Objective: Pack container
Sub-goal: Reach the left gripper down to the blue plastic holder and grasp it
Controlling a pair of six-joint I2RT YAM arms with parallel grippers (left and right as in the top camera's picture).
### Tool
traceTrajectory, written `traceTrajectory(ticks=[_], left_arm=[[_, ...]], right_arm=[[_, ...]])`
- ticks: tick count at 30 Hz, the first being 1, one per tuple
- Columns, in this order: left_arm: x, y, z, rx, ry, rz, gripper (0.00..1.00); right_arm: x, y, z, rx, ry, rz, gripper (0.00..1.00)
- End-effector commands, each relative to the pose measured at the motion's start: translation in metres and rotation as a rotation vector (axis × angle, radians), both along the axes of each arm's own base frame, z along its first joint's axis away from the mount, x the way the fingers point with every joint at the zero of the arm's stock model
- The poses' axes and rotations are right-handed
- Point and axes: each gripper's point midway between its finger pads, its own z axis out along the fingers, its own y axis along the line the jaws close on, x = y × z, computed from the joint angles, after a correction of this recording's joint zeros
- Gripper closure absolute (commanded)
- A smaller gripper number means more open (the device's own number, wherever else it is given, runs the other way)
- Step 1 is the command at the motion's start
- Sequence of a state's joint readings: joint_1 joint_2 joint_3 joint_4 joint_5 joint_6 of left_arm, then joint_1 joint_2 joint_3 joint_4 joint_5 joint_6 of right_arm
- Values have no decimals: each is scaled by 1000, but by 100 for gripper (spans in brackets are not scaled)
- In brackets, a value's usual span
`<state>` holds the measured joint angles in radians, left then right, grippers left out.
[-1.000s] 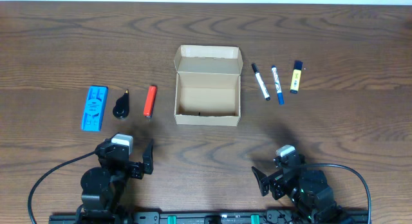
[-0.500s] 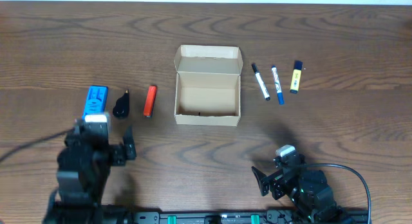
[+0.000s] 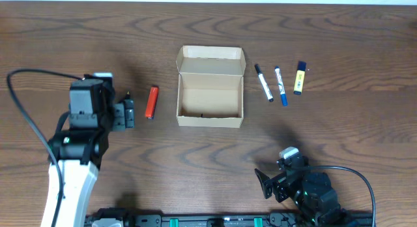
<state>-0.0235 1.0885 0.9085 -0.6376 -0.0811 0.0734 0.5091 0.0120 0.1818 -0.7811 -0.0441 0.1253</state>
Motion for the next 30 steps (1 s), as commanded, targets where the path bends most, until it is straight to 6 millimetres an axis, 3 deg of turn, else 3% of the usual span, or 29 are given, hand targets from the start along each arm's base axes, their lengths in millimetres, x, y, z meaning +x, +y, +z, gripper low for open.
traceTrajectory(ticks=[1, 5, 9, 17, 23, 30], left_arm=[[12, -5, 1, -27, -5, -19, 5], [15, 1, -6, -6, 21, -24, 5], [14, 32, -19, 9, 66, 33, 5], [15, 72, -42, 9, 131, 62, 5], [33, 86, -58, 63, 136, 58, 5], [51, 95, -93, 94, 183, 33, 5]], right_arm=[[0, 0, -3, -1, 3, -4, 1], [0, 0, -3, -1, 3, -4, 1], [0, 0, -3, -1, 3, -4, 1], [0, 0, -3, -1, 3, -4, 1], [0, 0, -3, -1, 3, -4, 1], [0, 0, -3, -1, 3, -4, 1]])
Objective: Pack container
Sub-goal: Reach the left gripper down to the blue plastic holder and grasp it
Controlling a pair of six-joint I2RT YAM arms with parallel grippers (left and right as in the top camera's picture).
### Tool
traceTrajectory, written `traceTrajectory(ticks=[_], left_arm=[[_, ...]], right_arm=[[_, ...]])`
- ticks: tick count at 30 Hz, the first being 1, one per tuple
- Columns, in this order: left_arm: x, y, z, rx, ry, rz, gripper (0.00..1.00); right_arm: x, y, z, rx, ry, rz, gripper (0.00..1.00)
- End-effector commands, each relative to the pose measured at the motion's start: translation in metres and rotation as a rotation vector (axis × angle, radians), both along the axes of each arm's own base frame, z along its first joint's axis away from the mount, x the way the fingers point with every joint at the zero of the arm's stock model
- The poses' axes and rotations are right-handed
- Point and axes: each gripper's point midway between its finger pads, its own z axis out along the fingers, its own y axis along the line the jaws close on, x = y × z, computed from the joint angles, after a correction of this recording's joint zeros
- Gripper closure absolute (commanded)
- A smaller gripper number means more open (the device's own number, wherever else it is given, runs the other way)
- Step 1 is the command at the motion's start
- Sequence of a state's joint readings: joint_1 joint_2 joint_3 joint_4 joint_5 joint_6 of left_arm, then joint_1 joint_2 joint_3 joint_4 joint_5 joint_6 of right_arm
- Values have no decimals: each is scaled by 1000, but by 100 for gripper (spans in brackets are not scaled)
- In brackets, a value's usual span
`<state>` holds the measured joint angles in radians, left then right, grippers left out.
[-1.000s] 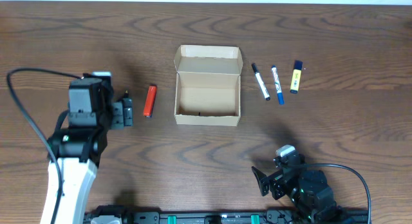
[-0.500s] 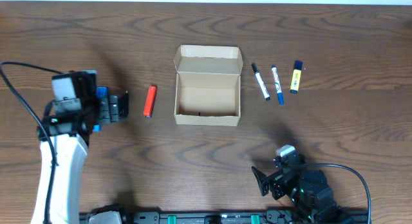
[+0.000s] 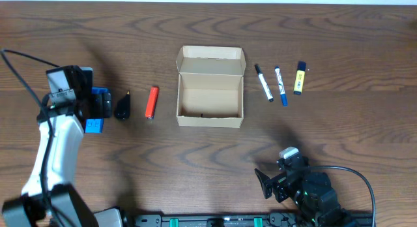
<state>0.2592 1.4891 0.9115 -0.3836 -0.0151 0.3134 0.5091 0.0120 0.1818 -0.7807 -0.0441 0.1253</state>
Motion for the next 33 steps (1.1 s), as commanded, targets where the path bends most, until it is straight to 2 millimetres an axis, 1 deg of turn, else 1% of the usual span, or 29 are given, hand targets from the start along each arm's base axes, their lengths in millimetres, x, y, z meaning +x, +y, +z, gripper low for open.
traceTrajectory(ticks=[1, 13, 18, 22, 23, 25, 26, 28, 31, 33], left_arm=[[10, 8, -7, 33, 15, -21, 5], [25, 11, -55, 35, 70, -55, 5], [22, 11, -72, 35, 114, -79, 5], [21, 10, -80, 28, 132, -79, 5], [20, 10, -82, 26, 138, -79, 4], [18, 9, -86, 22, 150, -79, 0], [18, 9, -88, 19, 154, -76, 9], [17, 7, -90, 8, 158, -79, 19], [17, 7, -90, 3, 156, -70, 29], [17, 7, -90, 0, 154, -59, 32]], right_arm=[[0, 0, -3, -1, 4, -4, 1], [0, 0, -3, -1, 4, -4, 1], [0, 0, -3, -1, 4, -4, 1], [0, 0, -3, -1, 4, -4, 1], [0, 0, -3, -1, 4, -4, 1], [0, 0, -3, -1, 4, -4, 1], [0, 0, -3, -1, 4, -4, 1], [0, 0, -3, -1, 4, -4, 1], [0, 0, -3, -1, 4, -4, 1], [0, 0, -3, -1, 4, -4, 1]])
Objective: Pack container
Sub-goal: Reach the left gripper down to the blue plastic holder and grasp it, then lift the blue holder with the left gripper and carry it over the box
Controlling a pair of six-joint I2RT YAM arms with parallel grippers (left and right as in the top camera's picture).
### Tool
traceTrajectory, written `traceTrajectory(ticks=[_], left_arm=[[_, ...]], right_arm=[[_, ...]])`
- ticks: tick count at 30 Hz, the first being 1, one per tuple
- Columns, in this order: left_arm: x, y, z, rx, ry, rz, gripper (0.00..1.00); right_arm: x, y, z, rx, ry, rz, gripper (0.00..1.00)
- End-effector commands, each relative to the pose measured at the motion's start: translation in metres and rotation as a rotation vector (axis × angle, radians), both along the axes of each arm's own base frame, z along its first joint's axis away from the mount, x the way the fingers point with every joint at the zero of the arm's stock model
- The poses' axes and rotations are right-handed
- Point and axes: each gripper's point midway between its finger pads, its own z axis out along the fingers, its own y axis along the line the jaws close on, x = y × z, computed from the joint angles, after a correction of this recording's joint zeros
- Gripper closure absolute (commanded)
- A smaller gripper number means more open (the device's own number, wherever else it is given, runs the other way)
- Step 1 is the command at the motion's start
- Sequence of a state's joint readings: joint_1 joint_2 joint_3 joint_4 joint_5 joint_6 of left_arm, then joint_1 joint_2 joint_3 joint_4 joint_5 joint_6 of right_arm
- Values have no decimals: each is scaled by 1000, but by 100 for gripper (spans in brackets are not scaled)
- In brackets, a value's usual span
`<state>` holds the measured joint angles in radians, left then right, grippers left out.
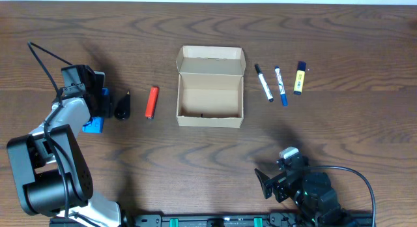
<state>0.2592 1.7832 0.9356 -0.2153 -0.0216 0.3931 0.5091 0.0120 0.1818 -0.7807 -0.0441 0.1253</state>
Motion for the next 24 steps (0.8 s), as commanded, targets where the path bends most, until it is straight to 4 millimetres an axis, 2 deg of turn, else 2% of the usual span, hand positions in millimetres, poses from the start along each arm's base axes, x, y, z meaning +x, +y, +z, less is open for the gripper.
traceTrajectory(ticks=[1, 11, 15, 19, 24], left_arm=[[-6, 0, -13, -13, 39, 12, 34], [-2, 1, -10, -31, 18, 70, 51], [7, 3, 4, -40, -22, 109, 54], [22, 3, 39, -28, -106, 108, 58], [42, -10, 110, -5, -250, 61, 67]], right_arm=[[0, 0, -3, -1, 4, -4, 1], [0, 0, -3, -1, 4, -4, 1], [0, 0, -3, -1, 4, -4, 1], [0, 0, -3, -1, 4, -4, 1], [0, 0, -3, -1, 4, -4, 1]])
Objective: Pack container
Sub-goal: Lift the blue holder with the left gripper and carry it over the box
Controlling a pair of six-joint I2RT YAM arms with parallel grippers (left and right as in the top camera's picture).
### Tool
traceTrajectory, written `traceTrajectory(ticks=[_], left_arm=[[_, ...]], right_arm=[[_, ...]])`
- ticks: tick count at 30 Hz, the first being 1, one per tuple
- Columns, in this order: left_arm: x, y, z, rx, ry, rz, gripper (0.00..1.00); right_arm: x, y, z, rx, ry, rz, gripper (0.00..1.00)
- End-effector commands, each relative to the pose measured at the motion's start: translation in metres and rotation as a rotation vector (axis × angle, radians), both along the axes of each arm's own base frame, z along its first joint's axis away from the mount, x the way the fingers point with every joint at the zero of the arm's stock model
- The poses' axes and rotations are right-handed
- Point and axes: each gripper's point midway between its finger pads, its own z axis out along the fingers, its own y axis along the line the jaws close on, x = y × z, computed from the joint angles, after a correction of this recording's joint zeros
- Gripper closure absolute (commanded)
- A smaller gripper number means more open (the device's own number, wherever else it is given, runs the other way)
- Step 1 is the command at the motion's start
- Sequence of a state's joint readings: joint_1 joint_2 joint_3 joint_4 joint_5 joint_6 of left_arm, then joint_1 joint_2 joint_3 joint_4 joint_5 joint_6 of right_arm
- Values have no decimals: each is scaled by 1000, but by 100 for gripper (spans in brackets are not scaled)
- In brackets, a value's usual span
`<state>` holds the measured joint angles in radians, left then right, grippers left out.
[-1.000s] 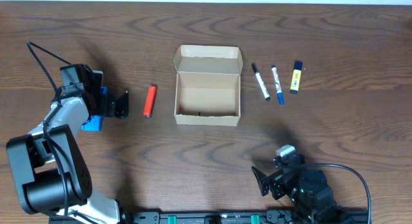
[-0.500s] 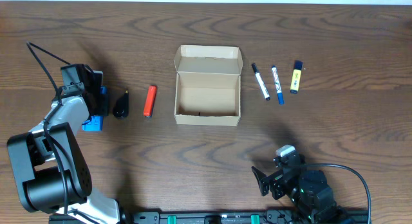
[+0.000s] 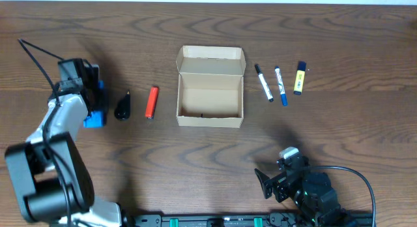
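An open cardboard box (image 3: 210, 90) stands mid-table, its lid flap folded back and its inside bare. To its left lie a red marker (image 3: 151, 102) and a black teardrop-shaped object (image 3: 122, 107). Further left a blue object (image 3: 94, 119) lies partly under my left gripper (image 3: 91, 100); the arm hides the fingers. To the right of the box lie a black-capped marker (image 3: 264, 83), a blue marker (image 3: 280, 85) and a yellow highlighter (image 3: 299, 77). My right gripper (image 3: 263, 182) rests near the front edge, far from all of them.
The left arm's black cable (image 3: 36, 52) arcs over the table's far left. The right arm's base and cable (image 3: 365, 181) take up the front right corner. A rail (image 3: 208, 222) runs along the front edge.
My left arm has shifted slightly left and back, so the black object now lies fully uncovered beside it. The blue object shows a little further back. The right arm has not moved.
First my left gripper sat over the black object beside the red marker, hiding the blue one. Then the arm stood further left, with the blue object showing beneath it. It has stayed over that blue object since. The box holds nothing throughout.
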<state>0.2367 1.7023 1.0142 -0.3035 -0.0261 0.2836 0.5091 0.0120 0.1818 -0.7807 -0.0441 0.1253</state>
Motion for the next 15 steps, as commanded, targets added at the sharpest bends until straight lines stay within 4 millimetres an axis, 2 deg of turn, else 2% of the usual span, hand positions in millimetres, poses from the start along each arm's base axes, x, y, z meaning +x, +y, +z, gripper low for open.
traceTrajectory(ticks=[1, 5, 8, 9, 15], left_arm=[[29, -13, 81, 31, -194, -31, 68], [34, -51, 131, 36, -284, -121, 68], [35, -100, 158, 1, -347, -263, 68], [35, -124, 165, -17, -369, -335, 68], [24, -224, 178, -7, -415, -667, 70]], right_arm=[[0, 0, -3, -1, 4, -4, 1], [0, 0, -3, -1, 4, -4, 1], [0, 0, -3, -1, 4, -4, 1], [0, 0, -3, -1, 4, -4, 1], [0, 0, -3, -1, 4, -4, 1]])
